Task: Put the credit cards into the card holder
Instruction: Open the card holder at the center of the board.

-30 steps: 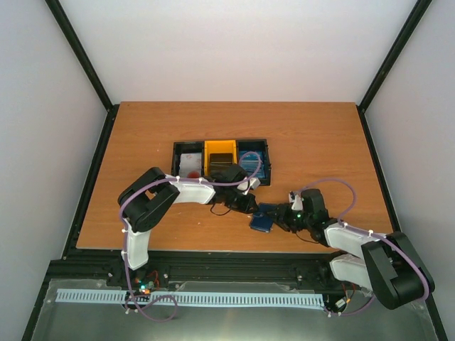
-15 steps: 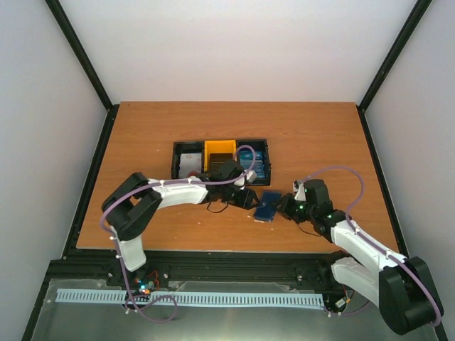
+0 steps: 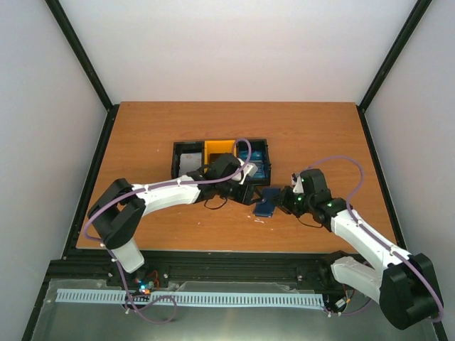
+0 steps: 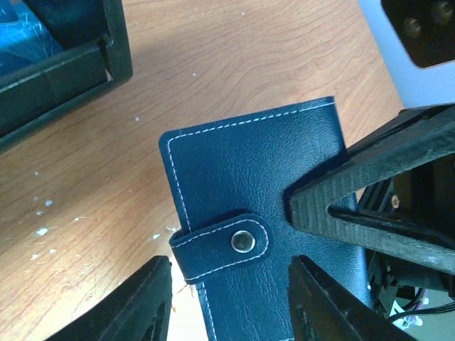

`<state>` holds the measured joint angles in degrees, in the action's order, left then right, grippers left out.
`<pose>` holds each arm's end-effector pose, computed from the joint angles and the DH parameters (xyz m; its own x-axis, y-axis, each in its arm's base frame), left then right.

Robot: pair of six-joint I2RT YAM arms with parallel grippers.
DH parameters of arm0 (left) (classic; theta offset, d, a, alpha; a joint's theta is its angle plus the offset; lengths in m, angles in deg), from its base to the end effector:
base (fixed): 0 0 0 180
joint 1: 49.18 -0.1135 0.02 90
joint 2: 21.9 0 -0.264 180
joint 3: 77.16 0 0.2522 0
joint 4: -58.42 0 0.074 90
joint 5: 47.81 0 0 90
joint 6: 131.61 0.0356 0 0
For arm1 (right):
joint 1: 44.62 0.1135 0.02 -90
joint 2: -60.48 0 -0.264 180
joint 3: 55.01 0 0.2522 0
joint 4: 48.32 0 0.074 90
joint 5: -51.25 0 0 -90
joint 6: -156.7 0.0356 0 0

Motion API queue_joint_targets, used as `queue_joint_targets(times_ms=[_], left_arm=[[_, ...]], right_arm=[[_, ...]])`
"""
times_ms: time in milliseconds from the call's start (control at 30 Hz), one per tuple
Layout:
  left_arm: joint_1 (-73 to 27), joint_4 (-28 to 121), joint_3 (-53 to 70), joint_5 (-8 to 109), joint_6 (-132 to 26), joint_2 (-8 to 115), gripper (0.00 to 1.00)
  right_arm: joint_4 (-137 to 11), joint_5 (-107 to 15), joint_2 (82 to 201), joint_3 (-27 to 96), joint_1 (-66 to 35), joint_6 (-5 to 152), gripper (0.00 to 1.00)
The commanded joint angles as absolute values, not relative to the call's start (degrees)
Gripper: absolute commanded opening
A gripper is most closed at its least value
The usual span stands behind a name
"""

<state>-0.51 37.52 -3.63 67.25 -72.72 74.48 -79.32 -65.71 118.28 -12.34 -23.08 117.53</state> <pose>0.2254 -0.2792 0.2045 -0.8469 0.2542 -0.4671 0.5194 0.5838 -0.6240 0.1764 0.0870 0.1948 -0.9038 0.3861 -0.1843 0.1286 0.6560 0.7437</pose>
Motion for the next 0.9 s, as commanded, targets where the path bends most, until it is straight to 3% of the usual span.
queue_joint_targets(times_ms=[0,167,667,867], left_arm=[[0.04,37.17,-0.87,69.16,-71.93,75.89,0.44],[0.07,37.16,-0.28,70.69,-71.99,77.19,0.37],[0.04,37.06,-3.00,70.19,-71.75,78.28,0.40],[0.03,32.53,-1.70,62.89,-72.14,79.48,0.24]], right_arm=[[-79.55,-65.54,119.64,-10.19,-21.73,118.37,0.03],[-77.48,-66.13,120.66,-10.22,-20.72,119.49,0.03],[-70.47,-69.35,121.25,-10.62,-19.67,123.53,0.03],[-69.55,-70.39,121.27,-11.06,-19.66,124.46,0.03]])
